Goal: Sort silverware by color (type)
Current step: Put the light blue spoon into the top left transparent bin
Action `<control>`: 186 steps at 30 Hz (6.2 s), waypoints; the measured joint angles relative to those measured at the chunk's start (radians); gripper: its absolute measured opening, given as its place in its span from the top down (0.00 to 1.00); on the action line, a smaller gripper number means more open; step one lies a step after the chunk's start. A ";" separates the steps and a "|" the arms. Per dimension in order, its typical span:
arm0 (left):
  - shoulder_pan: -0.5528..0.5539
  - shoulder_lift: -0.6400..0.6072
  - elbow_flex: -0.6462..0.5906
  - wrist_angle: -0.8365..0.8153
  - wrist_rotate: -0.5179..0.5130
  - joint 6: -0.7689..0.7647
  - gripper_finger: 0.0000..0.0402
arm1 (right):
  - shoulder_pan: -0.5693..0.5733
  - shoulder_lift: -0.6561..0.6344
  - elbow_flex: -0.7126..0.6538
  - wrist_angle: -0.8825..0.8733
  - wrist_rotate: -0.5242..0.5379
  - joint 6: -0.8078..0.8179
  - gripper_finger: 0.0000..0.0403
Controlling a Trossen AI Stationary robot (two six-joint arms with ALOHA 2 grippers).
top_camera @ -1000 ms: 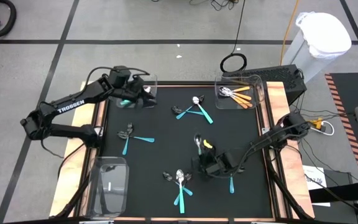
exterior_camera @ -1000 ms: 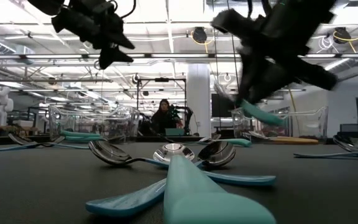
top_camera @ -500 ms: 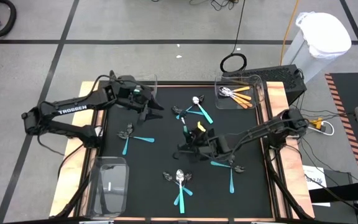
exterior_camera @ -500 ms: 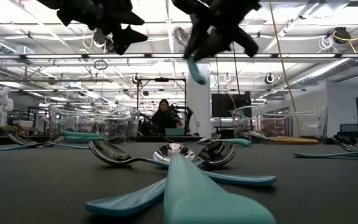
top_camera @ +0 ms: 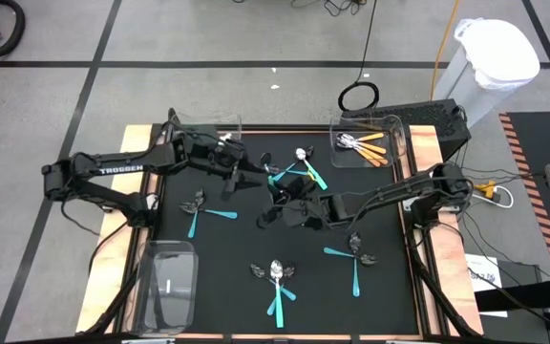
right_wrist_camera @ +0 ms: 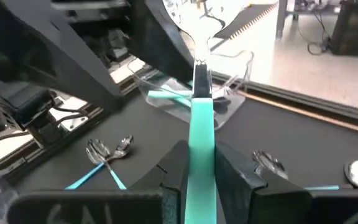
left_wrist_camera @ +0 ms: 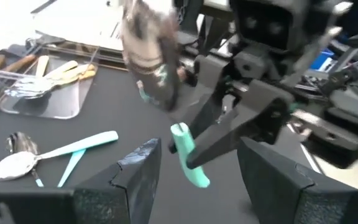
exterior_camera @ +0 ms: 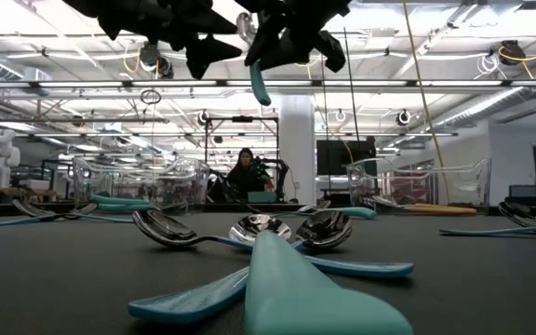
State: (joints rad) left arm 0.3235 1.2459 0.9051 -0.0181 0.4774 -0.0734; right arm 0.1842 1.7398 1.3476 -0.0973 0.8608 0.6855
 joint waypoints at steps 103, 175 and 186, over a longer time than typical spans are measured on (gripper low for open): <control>0.413 0.110 0.303 -0.620 -0.435 0.000 0.53 | -0.625 0.218 0.103 -0.678 -0.621 -0.307 0.63; 0.315 0.110 0.301 -0.687 -0.485 -0.018 0.53 | -0.588 0.233 0.205 -0.727 -0.668 -0.230 0.99; 0.315 0.110 0.298 -0.599 -0.262 0.031 0.53 | -0.588 0.045 0.207 -0.312 -0.710 -0.175 1.00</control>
State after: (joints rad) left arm 0.6390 1.3563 1.2031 -0.6169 0.2154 -0.0425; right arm -0.4034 1.7846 1.5547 -0.4092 0.1507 0.5110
